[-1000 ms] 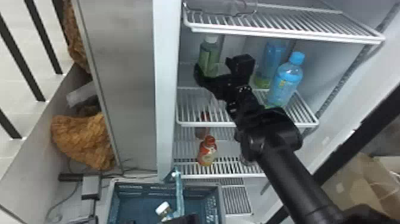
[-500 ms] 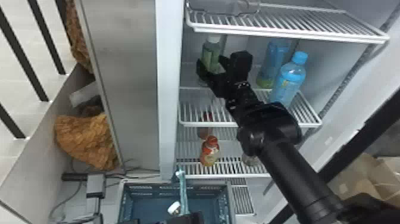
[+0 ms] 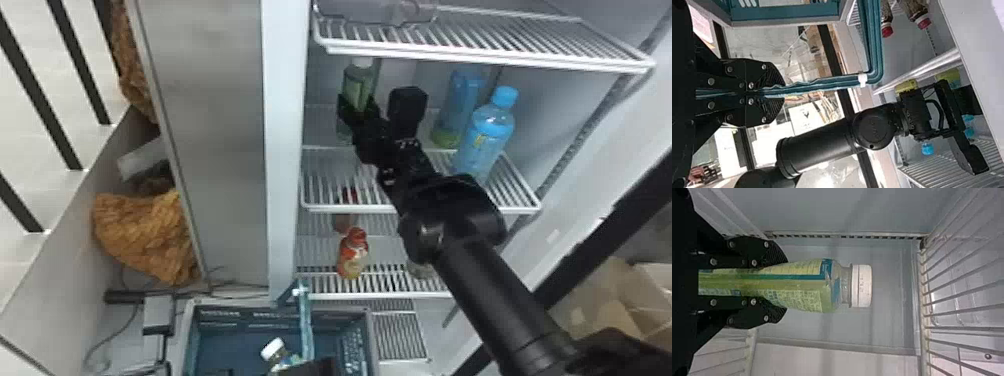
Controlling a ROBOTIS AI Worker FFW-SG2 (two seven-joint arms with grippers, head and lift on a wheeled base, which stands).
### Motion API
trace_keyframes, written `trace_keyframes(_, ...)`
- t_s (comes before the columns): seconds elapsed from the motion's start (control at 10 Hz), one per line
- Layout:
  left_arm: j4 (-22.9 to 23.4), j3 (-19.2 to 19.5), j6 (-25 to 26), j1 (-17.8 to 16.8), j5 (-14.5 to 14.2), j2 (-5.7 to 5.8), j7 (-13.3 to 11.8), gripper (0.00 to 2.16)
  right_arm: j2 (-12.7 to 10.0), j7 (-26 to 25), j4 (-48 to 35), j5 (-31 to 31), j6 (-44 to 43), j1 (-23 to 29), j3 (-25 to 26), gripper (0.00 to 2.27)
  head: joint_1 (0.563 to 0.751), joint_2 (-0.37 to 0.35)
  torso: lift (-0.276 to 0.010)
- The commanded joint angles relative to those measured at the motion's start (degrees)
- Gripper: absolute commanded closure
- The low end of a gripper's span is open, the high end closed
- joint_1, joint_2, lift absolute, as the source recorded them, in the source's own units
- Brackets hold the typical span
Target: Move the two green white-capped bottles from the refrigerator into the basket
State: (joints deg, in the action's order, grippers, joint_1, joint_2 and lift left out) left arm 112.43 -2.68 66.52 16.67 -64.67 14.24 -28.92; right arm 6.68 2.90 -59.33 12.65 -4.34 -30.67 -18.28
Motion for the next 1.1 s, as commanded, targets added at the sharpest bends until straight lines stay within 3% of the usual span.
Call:
trace_keyframes(0.0, 0.0, 0.2, 0.0, 0.5, -0.1, 0.00, -0.1, 1.19, 0.0, 0.0, -0.9, -0.1, -1.6, 0.6, 0.0, 1.05, 0.695, -0.147, -0.004)
trace_keyframes(0.3, 0.0, 0.6, -0.1, 0.8, -0.3, 0.00, -0.2, 1.19, 0.0, -0.1, -3.9, -0.8, -2.1, 2.8, 0.1, 1.05, 0.695, -0.141, -0.004)
trace_keyframes(0.6, 0.1, 0.7, -0.1, 1.2, -0.6, -0.09, -0.3, 1.19, 0.0, 0.1, -12.5, -1.6, -0.3, 8.3, 1.4, 1.05, 0.695, -0.133, -0.004)
trace_keyframes(1.0, 0.6, 1.9, -0.1, 2.0, -0.6, -0.27, -0.4, 1.19, 0.3, 2.3, -27.2, -4.2, 7.3, 17.2, 7.7, 1.05, 0.695, -0.149, -0.004)
